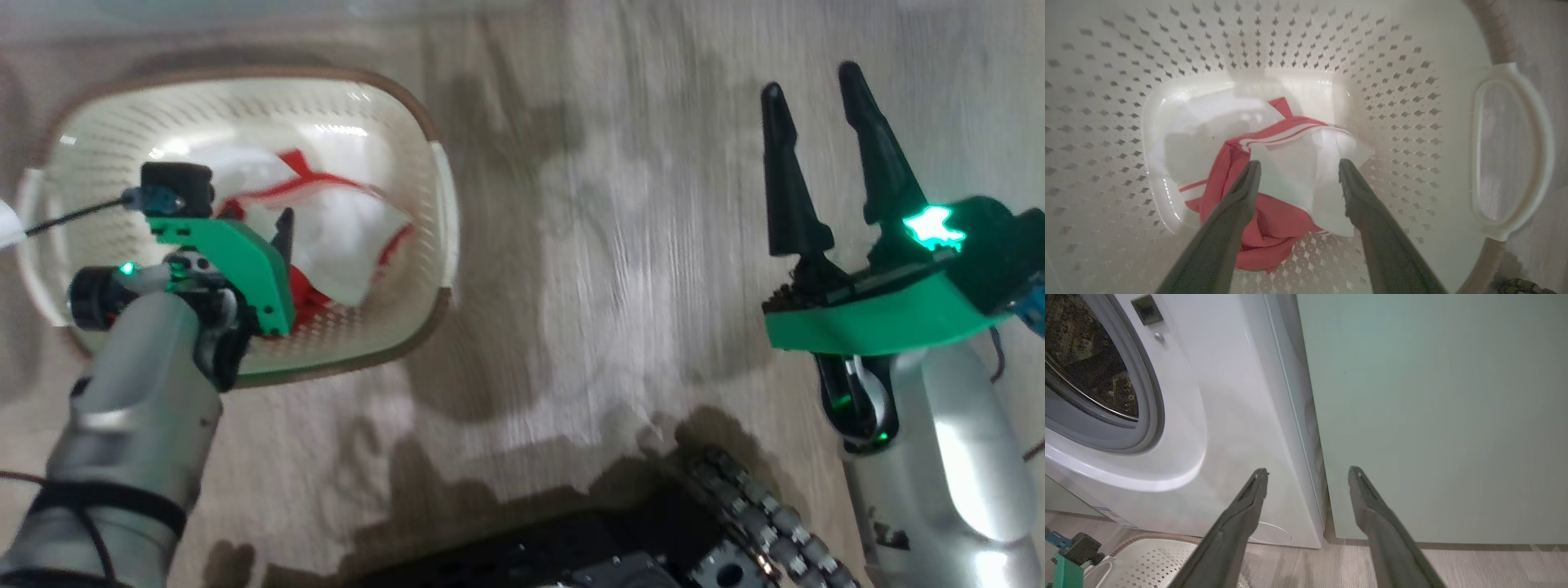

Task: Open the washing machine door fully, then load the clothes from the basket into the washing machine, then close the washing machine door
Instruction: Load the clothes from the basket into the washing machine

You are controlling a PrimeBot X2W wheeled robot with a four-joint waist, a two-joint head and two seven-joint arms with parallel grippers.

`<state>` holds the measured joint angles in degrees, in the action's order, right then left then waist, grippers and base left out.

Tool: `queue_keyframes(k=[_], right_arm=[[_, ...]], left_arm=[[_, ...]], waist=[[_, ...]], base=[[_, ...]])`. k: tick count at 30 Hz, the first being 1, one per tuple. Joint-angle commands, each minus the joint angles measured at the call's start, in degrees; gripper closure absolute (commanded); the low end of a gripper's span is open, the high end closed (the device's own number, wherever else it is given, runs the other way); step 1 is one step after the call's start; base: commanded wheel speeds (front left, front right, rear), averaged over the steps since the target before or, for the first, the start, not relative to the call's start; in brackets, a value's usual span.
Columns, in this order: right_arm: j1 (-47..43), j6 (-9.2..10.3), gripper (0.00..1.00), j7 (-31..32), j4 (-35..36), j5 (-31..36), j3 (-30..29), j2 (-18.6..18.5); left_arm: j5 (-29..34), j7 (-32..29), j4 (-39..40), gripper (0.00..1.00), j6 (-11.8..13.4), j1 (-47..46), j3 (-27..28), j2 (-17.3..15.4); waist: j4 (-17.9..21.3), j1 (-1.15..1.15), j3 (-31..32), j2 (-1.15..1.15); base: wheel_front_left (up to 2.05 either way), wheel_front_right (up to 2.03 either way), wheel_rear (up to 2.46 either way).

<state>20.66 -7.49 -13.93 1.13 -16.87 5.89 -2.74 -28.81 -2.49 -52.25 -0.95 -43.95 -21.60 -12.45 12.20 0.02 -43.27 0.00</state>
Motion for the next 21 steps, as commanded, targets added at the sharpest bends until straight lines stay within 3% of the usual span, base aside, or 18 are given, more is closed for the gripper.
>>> queue_keyframes(k=[1,10,21], right_arm=[[-0.16,0.00,0.00,-0.73,1.40,-0.67,1.66,-0.14],[2.02,0.00,0.00,-1.05,1.73,-3.32,4.20,-0.14],[2.73,0.00,0.00,-1.06,3.19,-5.88,5.78,-0.14]], left_arm=[[-0.26,-0.32,-0.80,0.00,-0.45,-0.79,1.28,-1.66],[0.55,-2.00,-9.38,0.00,-1.12,-5.86,0.48,-4.45],[2.33,-3.31,-16.73,0.00,1.12,-9.37,-1.30,-7.02]], waist=[[3.53,-0.02,-5.14,0.00],[6.91,-0.02,-11.18,0.00],[9.63,-0.02,-14.44,0.00]], base=[[0.00,0.00,0.00],[0.00,0.00,0.00],[0.00,0.00,0.00]])
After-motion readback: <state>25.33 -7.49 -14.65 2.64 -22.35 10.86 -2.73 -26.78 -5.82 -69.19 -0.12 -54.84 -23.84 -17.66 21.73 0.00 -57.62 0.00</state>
